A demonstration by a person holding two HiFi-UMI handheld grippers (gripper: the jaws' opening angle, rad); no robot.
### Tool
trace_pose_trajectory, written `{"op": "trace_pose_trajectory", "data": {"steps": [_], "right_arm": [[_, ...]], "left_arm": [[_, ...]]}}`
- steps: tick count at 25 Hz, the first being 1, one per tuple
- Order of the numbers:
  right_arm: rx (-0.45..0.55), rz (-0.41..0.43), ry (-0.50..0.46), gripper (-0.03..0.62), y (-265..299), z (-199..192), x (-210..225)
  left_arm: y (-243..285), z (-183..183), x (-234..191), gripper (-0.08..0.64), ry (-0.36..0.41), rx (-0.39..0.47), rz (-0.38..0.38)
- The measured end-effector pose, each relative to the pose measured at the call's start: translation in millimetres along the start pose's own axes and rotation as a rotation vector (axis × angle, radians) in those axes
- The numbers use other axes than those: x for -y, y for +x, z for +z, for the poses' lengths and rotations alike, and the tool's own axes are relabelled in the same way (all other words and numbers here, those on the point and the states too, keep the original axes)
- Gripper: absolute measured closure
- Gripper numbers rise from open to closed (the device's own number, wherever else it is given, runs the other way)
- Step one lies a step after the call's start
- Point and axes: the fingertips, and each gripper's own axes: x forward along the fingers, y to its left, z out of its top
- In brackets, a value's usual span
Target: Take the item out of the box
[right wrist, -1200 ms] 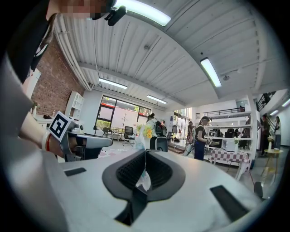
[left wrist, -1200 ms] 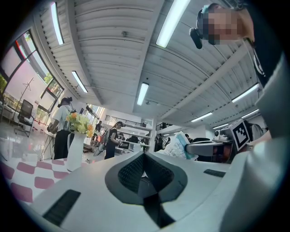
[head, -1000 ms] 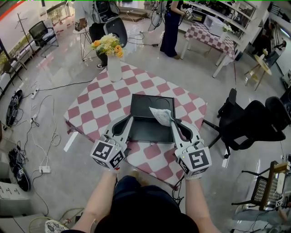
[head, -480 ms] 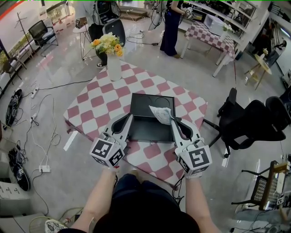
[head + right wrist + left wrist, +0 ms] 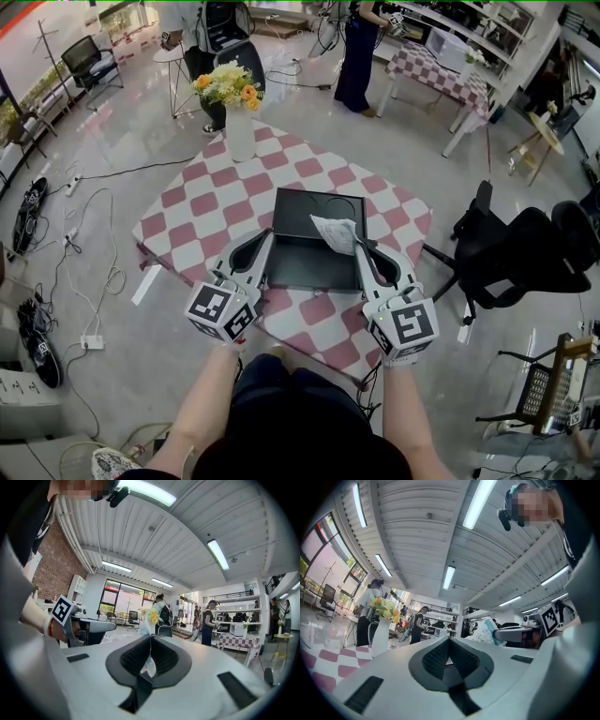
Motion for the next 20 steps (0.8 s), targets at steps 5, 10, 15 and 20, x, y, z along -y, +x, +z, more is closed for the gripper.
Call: {"op": "trace_pose_trajectory", "data": {"steps": [5, 10, 15, 20], "right_arm": [[-0.003, -0.003, 0.008, 0.585, 0.6, -2.3, -0.2], [-0.002, -0.008, 0.011, 0.586, -0.3, -2.9, -1.7], [-0.003, -0.010, 0.009, 0.584, 0.9, -1.9, 0.9], [-0.002, -0.014, 0.007, 0.584, 1.6, -1.8, 0.8]], "left_arm": [[-1.4, -1.4, -3.0, 0.552, -0.006, -0.002, 0.007], [-3.8, -1.5, -3.9, 0.552, -0.007, -0.004, 0.008], [-1.2, -1.9, -4.7, 0.552, -0.008, -0.005, 0.007], [-2.0, -3.6, -6.1, 0.552, -0.007, -0.006, 0.006]]}}
